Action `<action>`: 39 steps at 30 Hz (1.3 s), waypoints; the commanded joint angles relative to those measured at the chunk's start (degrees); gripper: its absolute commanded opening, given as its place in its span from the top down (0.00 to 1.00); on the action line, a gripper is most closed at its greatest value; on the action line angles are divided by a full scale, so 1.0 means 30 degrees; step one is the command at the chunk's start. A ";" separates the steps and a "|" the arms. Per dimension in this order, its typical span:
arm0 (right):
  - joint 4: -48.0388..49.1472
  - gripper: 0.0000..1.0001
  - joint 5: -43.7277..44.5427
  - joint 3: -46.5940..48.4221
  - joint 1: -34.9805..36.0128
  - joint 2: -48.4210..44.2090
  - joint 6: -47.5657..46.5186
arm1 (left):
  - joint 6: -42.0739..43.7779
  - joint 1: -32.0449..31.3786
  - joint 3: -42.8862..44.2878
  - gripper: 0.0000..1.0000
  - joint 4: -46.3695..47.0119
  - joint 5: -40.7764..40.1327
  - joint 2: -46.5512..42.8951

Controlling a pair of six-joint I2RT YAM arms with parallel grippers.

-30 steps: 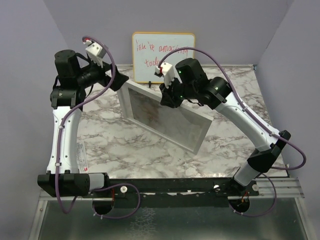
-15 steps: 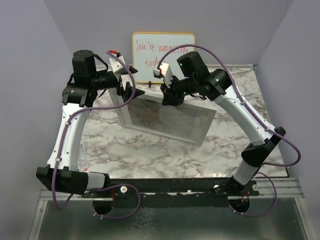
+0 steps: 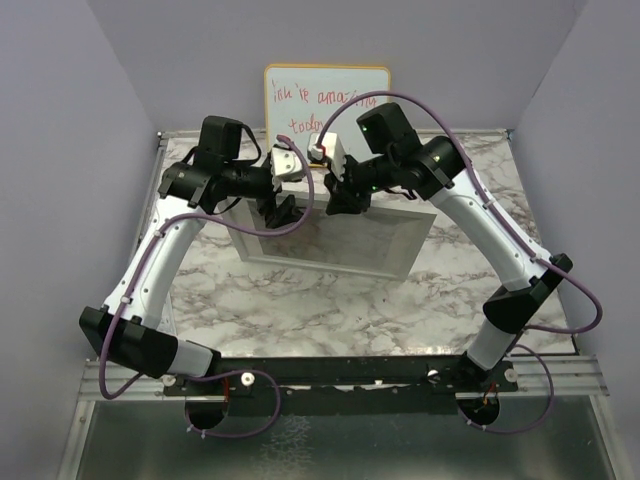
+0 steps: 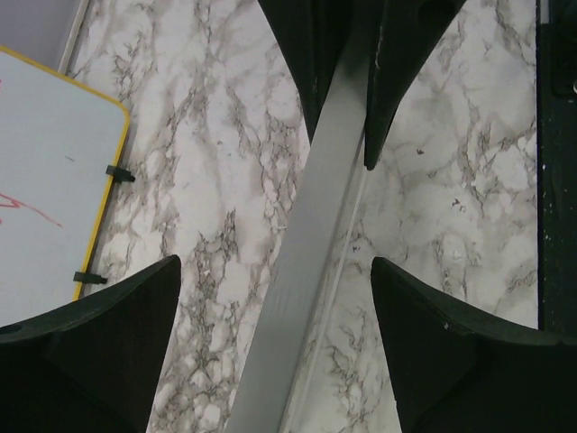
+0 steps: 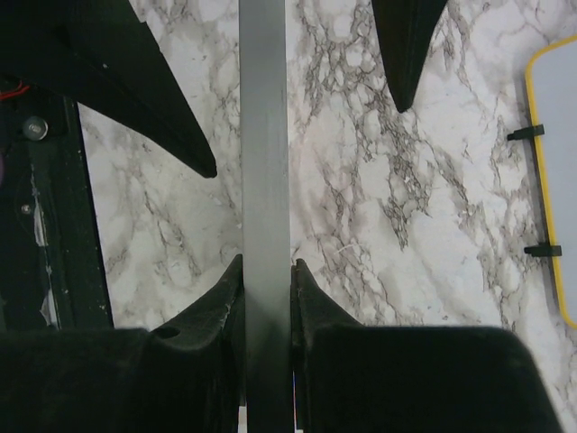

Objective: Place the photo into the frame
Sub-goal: Turn over the photo frame at the center of the board.

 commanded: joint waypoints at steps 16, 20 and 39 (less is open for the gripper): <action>0.0909 0.58 0.1414 -0.0679 -0.0373 -0.1555 -0.0028 | 0.2563 -0.0190 0.1818 0.80 -0.2467 -0.2789 -0.0219; 0.1745 0.53 0.2164 -0.1092 -0.0460 -0.2508 0.0019 | 0.2624 -0.0192 0.2443 0.84 -0.2471 -0.2754 -0.0139; 1.0098 0.53 1.0075 -0.6531 -0.0492 -0.6985 0.7549 | -0.7918 -0.0191 -0.1136 0.81 0.3359 -0.5282 -0.1900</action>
